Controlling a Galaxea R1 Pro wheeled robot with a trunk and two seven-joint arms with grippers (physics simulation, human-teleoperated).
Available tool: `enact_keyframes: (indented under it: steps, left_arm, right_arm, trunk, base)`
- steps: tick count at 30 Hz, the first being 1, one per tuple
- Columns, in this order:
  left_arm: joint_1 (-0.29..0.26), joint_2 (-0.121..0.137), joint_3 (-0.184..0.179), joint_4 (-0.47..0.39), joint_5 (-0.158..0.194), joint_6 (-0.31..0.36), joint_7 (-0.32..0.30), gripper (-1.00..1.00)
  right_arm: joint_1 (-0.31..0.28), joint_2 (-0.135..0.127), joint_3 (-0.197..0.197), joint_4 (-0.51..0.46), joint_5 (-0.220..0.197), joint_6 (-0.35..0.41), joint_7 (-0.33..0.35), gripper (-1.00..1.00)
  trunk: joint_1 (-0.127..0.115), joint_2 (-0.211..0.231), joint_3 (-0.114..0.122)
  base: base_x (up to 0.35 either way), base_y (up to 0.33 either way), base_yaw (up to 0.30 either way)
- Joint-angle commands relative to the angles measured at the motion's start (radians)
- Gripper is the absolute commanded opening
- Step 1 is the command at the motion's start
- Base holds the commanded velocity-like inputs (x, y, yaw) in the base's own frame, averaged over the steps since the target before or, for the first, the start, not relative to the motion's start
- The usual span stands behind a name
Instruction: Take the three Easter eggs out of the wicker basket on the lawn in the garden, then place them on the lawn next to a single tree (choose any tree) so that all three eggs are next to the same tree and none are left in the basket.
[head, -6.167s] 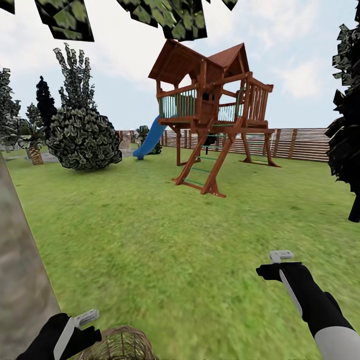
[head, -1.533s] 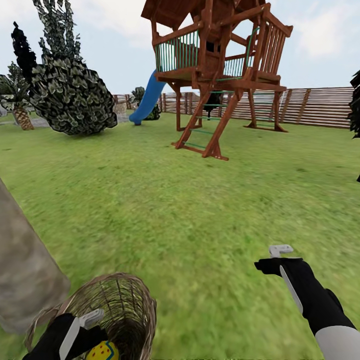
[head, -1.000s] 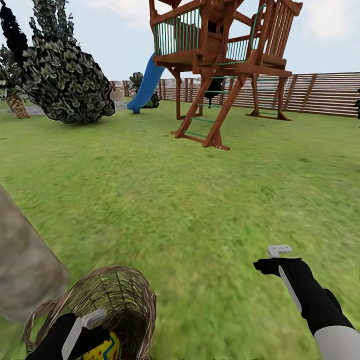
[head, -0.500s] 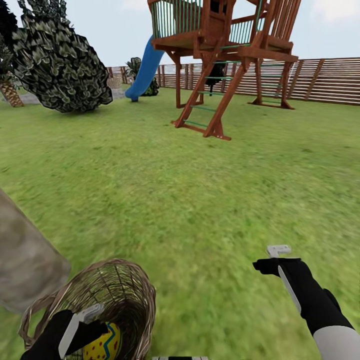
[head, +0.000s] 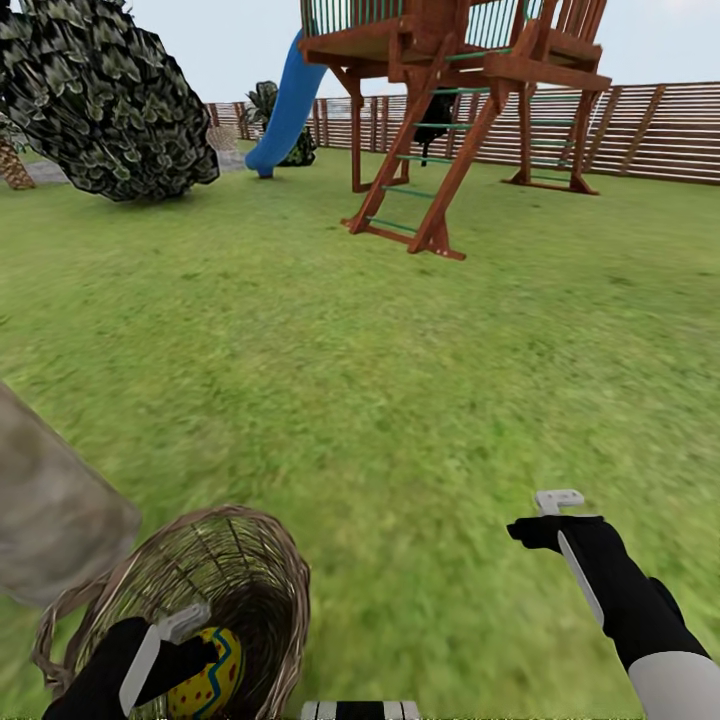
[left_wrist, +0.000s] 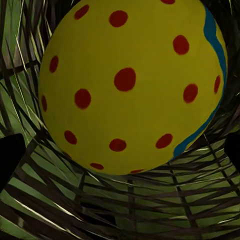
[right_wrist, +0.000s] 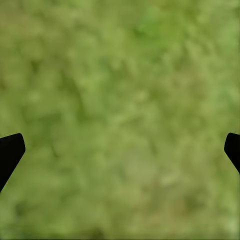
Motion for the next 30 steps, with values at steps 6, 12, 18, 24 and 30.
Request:
enact_keyframes:
  steps: [6,12,18,24,30]
  left_arm:
    - [0.0,0.0,0.003,-0.026,0.004,0.005,-0.001,1.0]
    - [0.0,-0.003,0.001,-0.046,0.007,0.003,-0.003,1.0]
    - [0.0,-0.008,0.002,-0.119,0.01,0.005,-0.003,1.0]
    - [0.0,-0.011,0.002,-0.125,0.01,0.005,-0.004,1.0]
    - [0.0,-0.011,0.002,-0.124,0.01,0.005,-0.004,1.0]
  right_arm:
    - [0.0,0.0,-0.002,-0.001,0.004,0.005,0.007,1.0]
    - [0.0,0.0,-0.002,-0.001,0.004,0.005,0.007,1.0]
    - [0.0,0.0,0.0,-0.001,0.004,0.005,0.007,1.0]
    - [0.0,0.001,0.0,-0.001,0.004,0.005,0.007,1.0]
    - [0.0,0.002,0.0,-0.001,0.004,0.004,0.007,1.0]
  trunk:
    - [0.002,-0.002,-0.024]
    - [0.004,-0.003,-0.04]
    - [0.004,-0.003,-0.04]
    - [0.007,-0.004,-0.063]
    - [0.01,-0.006,-0.086]
  base:
    - [0.0,0.0,0.0]
    - [0.0,0.0,0.0]
    - [0.0,0.0,0.0]
    - [0.0,0.0,0.0]
    - [0.0,0.0,0.0]
